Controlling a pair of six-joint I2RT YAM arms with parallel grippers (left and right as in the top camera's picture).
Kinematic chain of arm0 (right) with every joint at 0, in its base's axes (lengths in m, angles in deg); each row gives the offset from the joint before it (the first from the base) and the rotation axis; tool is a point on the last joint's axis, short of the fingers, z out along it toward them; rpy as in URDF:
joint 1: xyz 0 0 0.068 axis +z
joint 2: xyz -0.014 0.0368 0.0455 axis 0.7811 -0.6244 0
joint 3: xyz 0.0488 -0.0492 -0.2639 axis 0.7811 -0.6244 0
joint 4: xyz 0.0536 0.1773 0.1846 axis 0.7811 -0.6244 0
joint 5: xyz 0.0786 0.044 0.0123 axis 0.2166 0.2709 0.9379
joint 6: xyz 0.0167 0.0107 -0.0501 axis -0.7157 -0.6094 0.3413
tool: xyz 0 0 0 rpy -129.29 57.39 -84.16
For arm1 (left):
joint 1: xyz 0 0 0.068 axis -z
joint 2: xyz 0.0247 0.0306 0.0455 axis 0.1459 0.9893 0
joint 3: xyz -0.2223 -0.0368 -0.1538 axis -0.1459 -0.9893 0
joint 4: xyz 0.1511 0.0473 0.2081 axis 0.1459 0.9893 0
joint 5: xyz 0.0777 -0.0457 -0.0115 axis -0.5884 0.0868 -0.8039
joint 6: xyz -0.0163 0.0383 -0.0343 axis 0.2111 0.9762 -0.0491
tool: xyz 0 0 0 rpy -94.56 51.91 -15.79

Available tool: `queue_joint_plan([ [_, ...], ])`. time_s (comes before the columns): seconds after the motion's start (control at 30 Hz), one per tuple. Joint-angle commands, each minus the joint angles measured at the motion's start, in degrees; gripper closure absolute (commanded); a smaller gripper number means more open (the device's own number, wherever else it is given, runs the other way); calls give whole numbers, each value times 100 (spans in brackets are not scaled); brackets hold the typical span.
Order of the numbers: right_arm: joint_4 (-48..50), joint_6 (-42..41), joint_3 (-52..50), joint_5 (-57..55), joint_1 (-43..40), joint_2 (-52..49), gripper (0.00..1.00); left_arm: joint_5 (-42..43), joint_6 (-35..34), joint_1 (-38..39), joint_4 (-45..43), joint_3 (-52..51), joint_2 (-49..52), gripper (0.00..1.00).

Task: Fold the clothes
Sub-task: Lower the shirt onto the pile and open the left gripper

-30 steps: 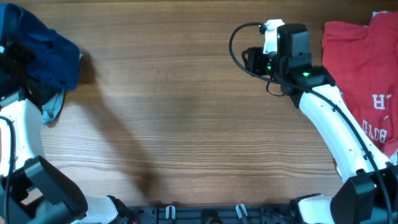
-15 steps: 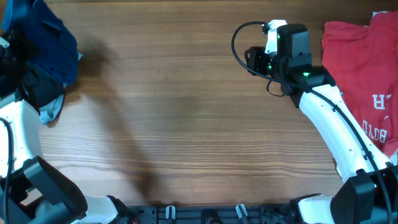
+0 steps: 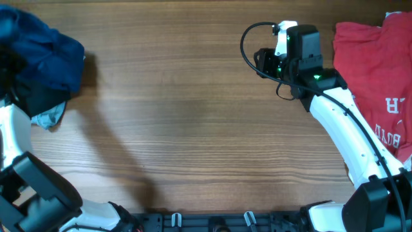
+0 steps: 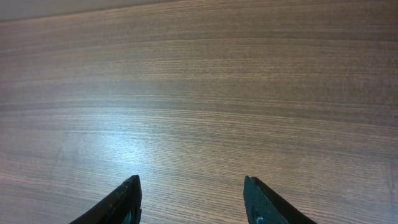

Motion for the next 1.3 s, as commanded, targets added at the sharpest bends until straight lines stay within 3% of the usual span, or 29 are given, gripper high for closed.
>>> queue_joint_plan([
  [0.0, -7, -90, 15, -101, -7, 26, 47, -332, -46, -400, -63, 197, 232, 94],
  [0.1, -7, -85, 15, -103, -7, 26, 47, -859, -48, -667, -85, 197, 522, 89],
  [0.13, -11, -85, 15, -103, -7, 26, 47, -1145, -48, -776, -151, 197, 595, 77],
  [0.17, -13, -85, 15, -101, -7, 26, 47, -1252, -48, -970, -295, 197, 682, 45],
  [0.23, -31, -85, 15, -101, -7, 26, 47, -1246, -214, -1213, -254, 197, 713, 24],
  [0.27, -59, -79, 15, -101, -7, 26, 47, -1001, -352, -1419, -79, 197, 713, 0],
  [0.43, -160, 87, 13, -101, -7, 26, 46, 822, -358, -1362, 179, 199, 503, 0],
  [0.7, -629, -131, 13, -98, -7, 26, 46, 1508, -328, 876, 1327, 197, 98, 0],
  [0.83, -811, -127, 13, -98, -7, 26, 46, 1631, -365, 1368, 1279, 197, 245, 0],
  [1.0, -977, -131, 11, -98, -7, 26, 46, 1604, -496, 876, 431, 197, 761, 0],
  [1.1, -938, -127, 11, -98, -7, 26, 46, 1486, -505, 452, 289, 197, 1700, 0],
  [1.2, -929, -127, 11, -98, -7, 26, 46, 1375, -1414, -313, -299, 197, 2337, 0],
  [1.27, -929, -129, 11, -101, -7, 26, 46, 1368, -1488, -708, -470, 197, 2450, 0],
])
